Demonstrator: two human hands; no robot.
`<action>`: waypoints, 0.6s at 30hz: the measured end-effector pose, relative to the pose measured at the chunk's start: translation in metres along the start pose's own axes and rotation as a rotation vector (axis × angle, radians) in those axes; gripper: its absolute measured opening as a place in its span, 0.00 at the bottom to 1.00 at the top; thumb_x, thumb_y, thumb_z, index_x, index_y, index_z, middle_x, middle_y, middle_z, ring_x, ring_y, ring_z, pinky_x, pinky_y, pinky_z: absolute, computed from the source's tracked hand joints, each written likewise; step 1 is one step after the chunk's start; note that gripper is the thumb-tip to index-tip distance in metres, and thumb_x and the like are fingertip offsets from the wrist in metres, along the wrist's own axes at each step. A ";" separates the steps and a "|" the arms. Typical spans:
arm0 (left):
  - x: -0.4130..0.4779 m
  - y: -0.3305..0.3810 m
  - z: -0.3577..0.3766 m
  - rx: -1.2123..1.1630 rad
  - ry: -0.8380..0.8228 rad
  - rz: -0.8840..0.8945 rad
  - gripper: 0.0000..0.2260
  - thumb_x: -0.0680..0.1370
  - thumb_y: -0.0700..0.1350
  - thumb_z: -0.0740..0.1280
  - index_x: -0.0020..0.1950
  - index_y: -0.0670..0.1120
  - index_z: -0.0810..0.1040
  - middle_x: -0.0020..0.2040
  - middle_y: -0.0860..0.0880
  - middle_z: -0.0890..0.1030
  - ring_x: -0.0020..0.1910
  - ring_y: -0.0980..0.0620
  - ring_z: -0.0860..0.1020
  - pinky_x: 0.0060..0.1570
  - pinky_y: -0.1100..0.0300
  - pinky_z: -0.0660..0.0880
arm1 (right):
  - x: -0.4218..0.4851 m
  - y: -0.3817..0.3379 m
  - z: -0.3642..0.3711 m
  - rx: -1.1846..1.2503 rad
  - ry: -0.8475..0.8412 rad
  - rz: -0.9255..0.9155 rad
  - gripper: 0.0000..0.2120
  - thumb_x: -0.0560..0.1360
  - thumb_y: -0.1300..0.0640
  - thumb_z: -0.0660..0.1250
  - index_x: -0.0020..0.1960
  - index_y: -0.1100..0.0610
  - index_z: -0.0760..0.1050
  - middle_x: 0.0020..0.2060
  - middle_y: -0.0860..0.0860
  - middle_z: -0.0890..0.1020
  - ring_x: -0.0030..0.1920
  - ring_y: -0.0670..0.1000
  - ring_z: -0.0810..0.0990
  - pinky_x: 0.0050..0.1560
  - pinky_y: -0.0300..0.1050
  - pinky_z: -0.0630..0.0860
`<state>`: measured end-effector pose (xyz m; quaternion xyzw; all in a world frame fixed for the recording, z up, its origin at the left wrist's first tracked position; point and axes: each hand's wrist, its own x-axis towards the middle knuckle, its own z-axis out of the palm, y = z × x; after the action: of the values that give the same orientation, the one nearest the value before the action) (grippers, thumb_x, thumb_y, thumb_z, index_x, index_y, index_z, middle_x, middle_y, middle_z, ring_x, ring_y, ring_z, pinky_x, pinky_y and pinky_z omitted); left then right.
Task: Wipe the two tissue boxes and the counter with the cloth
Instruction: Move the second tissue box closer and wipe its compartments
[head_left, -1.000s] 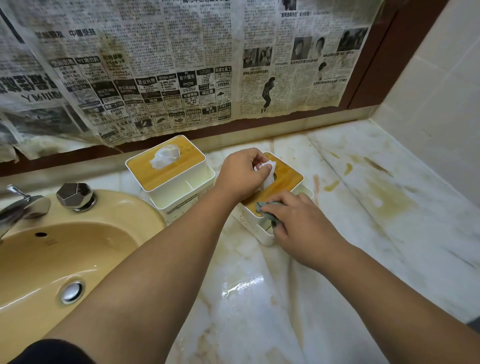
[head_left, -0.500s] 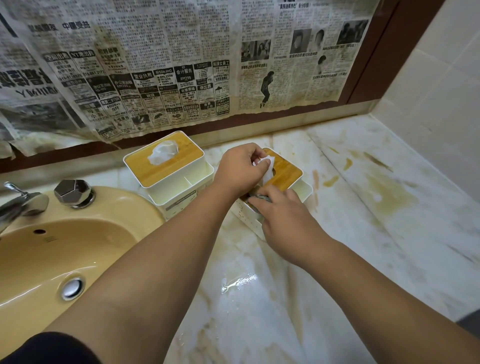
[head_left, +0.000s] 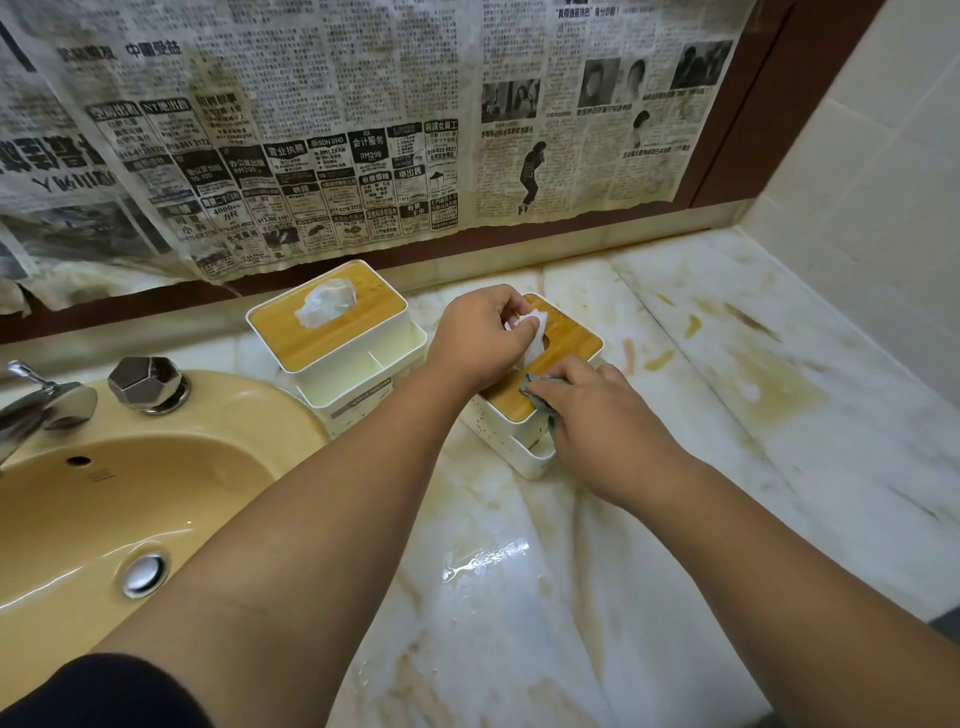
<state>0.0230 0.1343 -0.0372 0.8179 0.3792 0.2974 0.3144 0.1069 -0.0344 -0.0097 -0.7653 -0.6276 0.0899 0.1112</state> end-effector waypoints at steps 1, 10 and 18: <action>0.000 0.000 0.000 0.000 0.001 -0.002 0.04 0.74 0.50 0.71 0.46 0.51 0.82 0.35 0.57 0.78 0.35 0.61 0.75 0.38 0.64 0.70 | 0.001 -0.003 0.002 -0.010 0.006 -0.005 0.23 0.76 0.61 0.61 0.69 0.46 0.74 0.64 0.46 0.72 0.53 0.57 0.70 0.57 0.54 0.75; -0.001 0.003 -0.001 0.016 -0.009 0.001 0.02 0.75 0.50 0.71 0.46 0.53 0.81 0.35 0.57 0.79 0.36 0.61 0.76 0.36 0.69 0.68 | -0.015 -0.015 0.014 0.092 -0.007 -0.108 0.29 0.76 0.64 0.61 0.74 0.46 0.71 0.66 0.45 0.71 0.55 0.56 0.70 0.60 0.45 0.72; -0.003 0.006 -0.003 0.038 -0.016 -0.022 0.02 0.75 0.51 0.71 0.45 0.54 0.81 0.36 0.58 0.79 0.37 0.59 0.77 0.38 0.63 0.72 | -0.023 0.017 0.003 0.071 -0.055 -0.027 0.21 0.79 0.62 0.61 0.69 0.48 0.76 0.62 0.45 0.76 0.55 0.56 0.72 0.60 0.47 0.72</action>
<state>0.0219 0.1299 -0.0318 0.8218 0.3913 0.2799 0.3051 0.1175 -0.0595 -0.0170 -0.7495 -0.6372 0.1316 0.1225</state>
